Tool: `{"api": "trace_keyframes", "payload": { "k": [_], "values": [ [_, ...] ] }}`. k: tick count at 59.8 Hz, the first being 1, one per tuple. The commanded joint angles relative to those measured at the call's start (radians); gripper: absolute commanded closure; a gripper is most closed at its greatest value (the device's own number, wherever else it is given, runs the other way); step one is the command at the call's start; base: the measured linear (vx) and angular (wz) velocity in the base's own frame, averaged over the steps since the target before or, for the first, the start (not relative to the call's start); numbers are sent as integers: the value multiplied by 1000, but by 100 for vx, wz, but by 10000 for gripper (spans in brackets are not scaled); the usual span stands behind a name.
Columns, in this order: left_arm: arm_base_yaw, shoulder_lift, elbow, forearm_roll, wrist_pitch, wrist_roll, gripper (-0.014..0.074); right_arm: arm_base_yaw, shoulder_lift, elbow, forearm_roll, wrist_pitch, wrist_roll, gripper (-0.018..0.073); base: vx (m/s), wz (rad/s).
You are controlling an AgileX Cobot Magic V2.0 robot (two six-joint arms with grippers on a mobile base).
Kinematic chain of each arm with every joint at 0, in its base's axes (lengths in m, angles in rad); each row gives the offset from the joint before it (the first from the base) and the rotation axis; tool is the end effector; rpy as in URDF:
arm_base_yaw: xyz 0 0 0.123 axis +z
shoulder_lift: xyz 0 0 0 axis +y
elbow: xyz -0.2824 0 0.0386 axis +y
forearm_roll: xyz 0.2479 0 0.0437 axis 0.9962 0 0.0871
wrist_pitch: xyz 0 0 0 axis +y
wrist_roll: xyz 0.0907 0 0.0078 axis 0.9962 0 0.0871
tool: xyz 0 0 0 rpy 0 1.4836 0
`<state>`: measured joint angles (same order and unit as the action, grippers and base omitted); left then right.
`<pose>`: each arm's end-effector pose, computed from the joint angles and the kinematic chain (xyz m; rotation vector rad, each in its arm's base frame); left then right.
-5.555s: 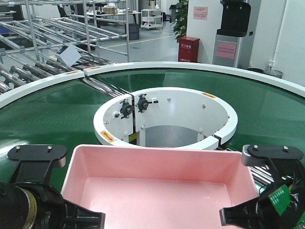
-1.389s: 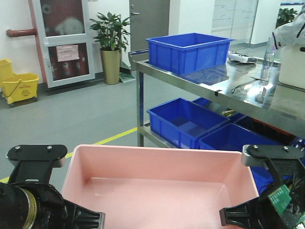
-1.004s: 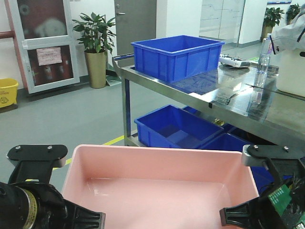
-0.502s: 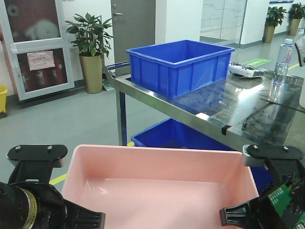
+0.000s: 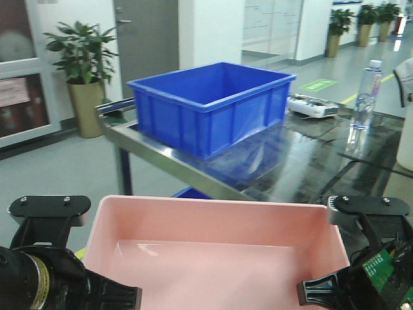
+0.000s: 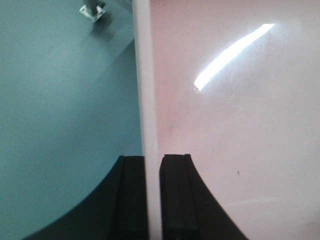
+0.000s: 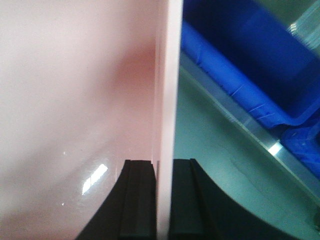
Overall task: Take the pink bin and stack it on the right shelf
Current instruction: 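Keep holding the bin while driving up to the metal table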
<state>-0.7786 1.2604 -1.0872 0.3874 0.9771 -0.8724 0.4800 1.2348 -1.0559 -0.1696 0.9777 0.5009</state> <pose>0.1958 -0.1530 0.3300 0.0519 2.5259 -0.1540 0.2177 0.0990 0.3224 -0.0498 2.6211 0.1250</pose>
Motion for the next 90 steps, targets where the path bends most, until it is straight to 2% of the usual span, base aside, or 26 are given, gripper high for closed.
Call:
{"api": "trace_keyframes", "payload": {
  "k": [1, 42, 90],
  "values": [
    [-9, -33, -33, 33, -65, -3, 555, -3, -25, -29, -42, -43, -6, 475, 39, -40],
    [-9, -33, -33, 34, -65, -3, 555, -3, -25, -29, -42, -43, -8, 475, 30, -56],
    [-9, -33, -33, 34, -65, -3, 555, -3, -25, -29, -42, -41, -6, 475, 15, -39]
  ]
}}
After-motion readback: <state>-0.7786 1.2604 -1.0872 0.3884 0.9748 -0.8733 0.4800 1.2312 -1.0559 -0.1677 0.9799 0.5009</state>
